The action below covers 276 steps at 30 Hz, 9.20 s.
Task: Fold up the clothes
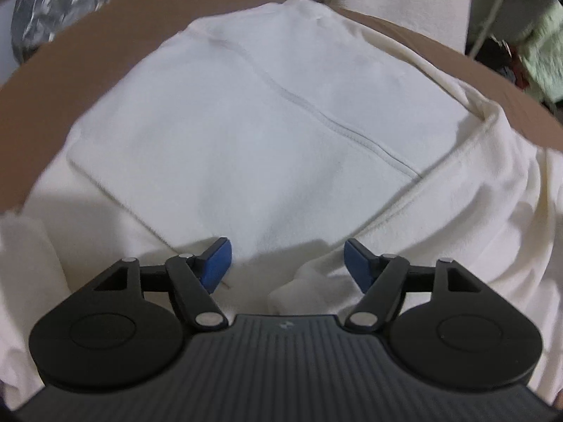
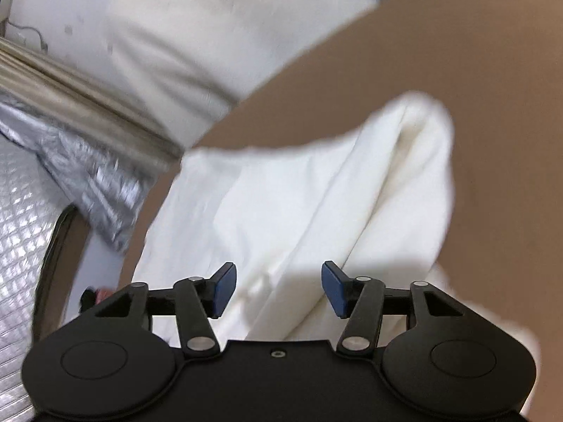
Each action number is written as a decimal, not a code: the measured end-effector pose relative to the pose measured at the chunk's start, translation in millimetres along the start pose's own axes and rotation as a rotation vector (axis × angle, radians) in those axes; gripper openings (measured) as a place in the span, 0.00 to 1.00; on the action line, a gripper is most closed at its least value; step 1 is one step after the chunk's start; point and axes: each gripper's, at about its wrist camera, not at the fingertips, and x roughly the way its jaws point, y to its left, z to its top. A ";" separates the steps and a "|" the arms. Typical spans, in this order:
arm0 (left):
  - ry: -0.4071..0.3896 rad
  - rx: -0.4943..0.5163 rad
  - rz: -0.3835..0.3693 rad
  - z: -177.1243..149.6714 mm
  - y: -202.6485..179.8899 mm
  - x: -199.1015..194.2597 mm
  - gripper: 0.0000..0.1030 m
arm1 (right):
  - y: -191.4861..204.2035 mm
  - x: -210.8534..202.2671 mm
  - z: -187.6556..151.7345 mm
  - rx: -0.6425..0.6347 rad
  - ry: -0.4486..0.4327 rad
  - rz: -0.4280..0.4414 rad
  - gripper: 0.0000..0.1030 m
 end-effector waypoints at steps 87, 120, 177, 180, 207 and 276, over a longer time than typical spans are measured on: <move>-0.010 -0.470 0.198 -107.3 147.0 -129.1 0.65 | 172.8 15.7 -158.8 -0.979 0.056 -0.285 0.06; -0.234 -0.376 -0.229 -30.6 110.6 -93.8 0.16 | 264.4 41.1 -309.6 -1.547 0.167 0.054 0.57; -0.030 -0.084 -0.249 -66.3 17.1 -101.0 0.33 | 106.8 -100.9 -187.0 -0.773 0.302 0.129 0.47; 0.013 -0.183 -0.369 -71.2 24.1 -93.9 0.46 | 114.0 -74.9 -177.3 -0.928 0.275 -0.036 0.48; -0.279 -0.396 -0.655 -98.8 89.3 -147.8 0.15 | 160.3 -22.7 -229.3 -1.342 0.351 -0.004 0.17; 0.104 0.129 -0.616 -76.3 -60.9 -66.6 0.47 | 105.0 -2.8 -178.9 -0.656 0.113 -0.490 0.10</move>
